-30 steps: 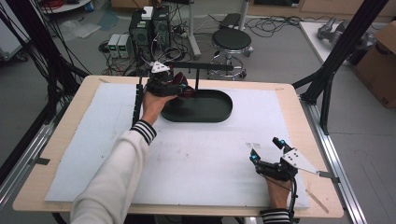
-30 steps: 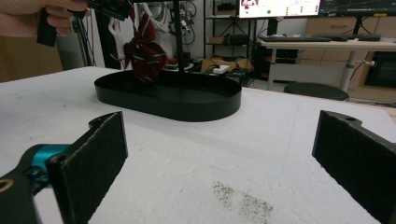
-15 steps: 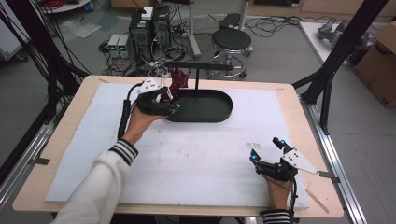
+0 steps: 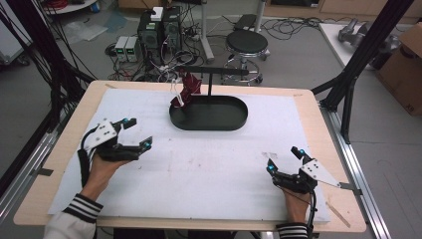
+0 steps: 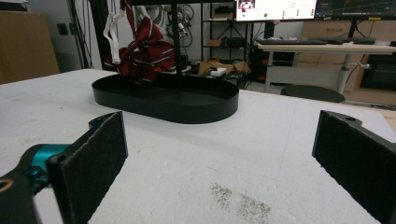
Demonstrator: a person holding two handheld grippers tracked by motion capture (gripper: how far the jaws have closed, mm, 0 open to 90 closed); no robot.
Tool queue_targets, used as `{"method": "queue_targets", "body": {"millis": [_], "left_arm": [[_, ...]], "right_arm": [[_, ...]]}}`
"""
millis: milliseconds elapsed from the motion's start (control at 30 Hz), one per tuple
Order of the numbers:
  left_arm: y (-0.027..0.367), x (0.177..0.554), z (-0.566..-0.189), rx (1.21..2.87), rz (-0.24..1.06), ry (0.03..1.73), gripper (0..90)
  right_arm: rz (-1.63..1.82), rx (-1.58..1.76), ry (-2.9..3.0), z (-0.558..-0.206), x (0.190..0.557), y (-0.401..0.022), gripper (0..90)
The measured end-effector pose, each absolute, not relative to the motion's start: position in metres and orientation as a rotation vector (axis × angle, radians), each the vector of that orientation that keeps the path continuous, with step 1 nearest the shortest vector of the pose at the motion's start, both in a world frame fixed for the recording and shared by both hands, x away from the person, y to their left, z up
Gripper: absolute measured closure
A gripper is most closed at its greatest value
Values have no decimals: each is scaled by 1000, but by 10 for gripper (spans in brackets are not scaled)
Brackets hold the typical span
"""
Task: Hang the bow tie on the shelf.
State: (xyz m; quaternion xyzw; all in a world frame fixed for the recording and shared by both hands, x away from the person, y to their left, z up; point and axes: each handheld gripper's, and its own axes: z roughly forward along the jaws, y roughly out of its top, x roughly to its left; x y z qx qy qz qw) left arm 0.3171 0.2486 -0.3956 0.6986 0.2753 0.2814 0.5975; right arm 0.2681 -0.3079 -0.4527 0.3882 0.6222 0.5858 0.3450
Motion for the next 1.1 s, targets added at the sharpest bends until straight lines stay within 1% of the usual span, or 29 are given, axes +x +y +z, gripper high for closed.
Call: {"method": "queue_targets", "body": {"millis": [200, 367, 567, 933, 1100], "left_arm": [[280, 298, -419, 1559, 671, 682, 129], [292, 288, -433, 1537, 685, 657, 129], [306, 283, -449, 1470, 684, 716, 129], [311, 279, -454, 1403, 704, 747, 133], [309, 276, -455, 1409, 732, 720, 133]], "right_arm": [[1521, 999, 1621, -453, 268, -307, 22], [1525, 1006, 1620, -453, 268, -308, 22], [1522, 994, 1624, -453, 268, -307, 22], [1521, 1001, 1619, -453, 268, -308, 22], [1521, 999, 1619, -453, 268, -308, 22]]}}
